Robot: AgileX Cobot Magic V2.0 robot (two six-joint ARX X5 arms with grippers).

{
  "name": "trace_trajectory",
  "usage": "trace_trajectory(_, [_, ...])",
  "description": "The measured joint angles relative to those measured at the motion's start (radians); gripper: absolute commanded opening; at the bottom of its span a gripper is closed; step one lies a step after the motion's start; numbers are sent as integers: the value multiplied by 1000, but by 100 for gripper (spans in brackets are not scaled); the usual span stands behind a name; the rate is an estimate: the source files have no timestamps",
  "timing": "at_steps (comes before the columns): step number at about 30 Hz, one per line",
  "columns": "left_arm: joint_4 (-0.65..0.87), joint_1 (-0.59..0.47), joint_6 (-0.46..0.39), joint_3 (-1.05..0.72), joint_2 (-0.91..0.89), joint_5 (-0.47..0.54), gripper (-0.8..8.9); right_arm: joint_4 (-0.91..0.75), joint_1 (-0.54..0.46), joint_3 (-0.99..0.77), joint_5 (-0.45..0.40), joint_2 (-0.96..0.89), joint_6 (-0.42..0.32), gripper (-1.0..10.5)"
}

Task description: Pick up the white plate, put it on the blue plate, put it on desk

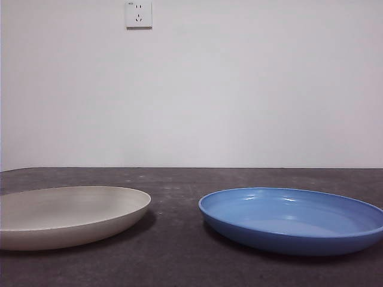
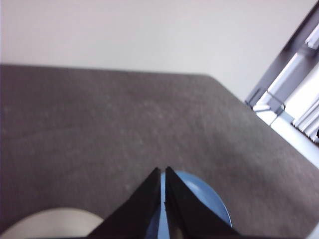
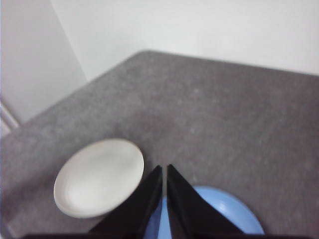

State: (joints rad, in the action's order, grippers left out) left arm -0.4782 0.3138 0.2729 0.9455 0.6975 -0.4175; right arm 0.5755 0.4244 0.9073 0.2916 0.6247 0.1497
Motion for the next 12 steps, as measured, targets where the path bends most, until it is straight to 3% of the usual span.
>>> trace_trajectory(6, [-134,12,-5,0,-2,-1,16,121,0,0,21,-9,-13,11])
trace_trajectory(12, [-198,16,-6,0,-18,-2,25,131,0,0,27,-59,-15,11])
